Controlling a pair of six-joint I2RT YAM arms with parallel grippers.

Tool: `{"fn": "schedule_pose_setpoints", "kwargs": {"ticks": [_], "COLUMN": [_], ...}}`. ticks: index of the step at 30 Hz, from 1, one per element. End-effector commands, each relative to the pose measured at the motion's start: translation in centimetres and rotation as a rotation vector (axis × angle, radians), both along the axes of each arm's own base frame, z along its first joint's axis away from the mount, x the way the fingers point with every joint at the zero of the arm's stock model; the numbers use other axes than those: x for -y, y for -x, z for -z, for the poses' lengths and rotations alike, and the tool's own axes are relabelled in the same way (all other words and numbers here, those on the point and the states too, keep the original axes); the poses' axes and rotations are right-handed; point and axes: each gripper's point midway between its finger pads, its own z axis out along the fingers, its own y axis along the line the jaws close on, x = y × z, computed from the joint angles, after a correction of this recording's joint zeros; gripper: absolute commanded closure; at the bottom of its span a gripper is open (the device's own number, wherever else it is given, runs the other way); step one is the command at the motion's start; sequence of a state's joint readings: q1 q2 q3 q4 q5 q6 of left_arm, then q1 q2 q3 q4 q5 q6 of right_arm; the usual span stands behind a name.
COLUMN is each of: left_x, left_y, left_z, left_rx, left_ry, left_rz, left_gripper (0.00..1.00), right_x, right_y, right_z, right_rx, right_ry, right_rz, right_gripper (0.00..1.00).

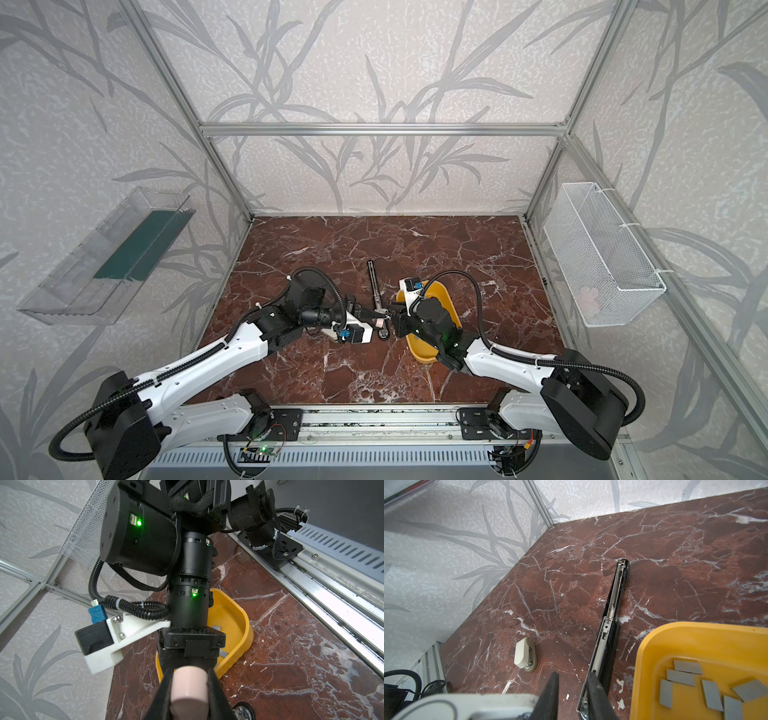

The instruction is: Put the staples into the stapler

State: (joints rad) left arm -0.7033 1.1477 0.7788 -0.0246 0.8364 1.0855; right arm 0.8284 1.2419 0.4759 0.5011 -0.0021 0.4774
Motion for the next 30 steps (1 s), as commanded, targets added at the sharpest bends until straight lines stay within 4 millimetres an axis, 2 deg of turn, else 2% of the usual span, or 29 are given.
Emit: {"fn": "schedule_pose_setpoints", "kwargs": {"ticks": [1, 6, 11, 14, 20, 25, 28, 30], "left_x": [0.3, 0.4, 0.2, -0.3, -1.7, -2.4, -2.7, -2.7], "left_y": [0.7, 0.8, -0.5, -2.0, -4.7, -6.4, -7.2, -7.1], "left_z": [-2.3, -2.6, -2.5, -2.6, -3.1, -3.3, -3.4, -3.1], "left_rx": [0.005, -0.002, -0.005, -0.018, -0.054, -0.089, -0.11, -0.116], "left_ry": [0.072, 0.088, 0.085, 0.086, 0.097, 0.1, 0.091, 0.073], "left_rz": [0.033, 0.032, -0.031, -0.094, -0.192, -0.253, -0.282, -0.274], "left_gripper": [1.0, 1.0, 1.0, 1.0, 1.0, 1.0, 1.0, 1.0], "right_x": [-0.6, -0.8, 0.0, 1.5, 5.9, 6.4, 5.9, 5.5], "right_y": [-0.3, -0.3, -0.5, -1.0, -2.4, -2.0, -1.5, -1.0], "right_z": [-1.7, -1.6, -1.8, -1.8, -1.7, -3.6, -4.7, -5.2], "right_rx": [0.032, 0.028, 0.043, 0.065, 0.131, 0.228, 0.299, 0.348], "right_ry": [-0.024, -0.017, -0.005, 0.015, 0.106, 0.099, 0.072, 0.032], "right_rz": [-0.019, -0.023, 0.013, 0.085, 0.297, 0.289, 0.239, 0.202], "right_gripper": [0.74, 0.73, 0.68, 0.65, 0.57, 0.4, 0.28, 0.25]}}
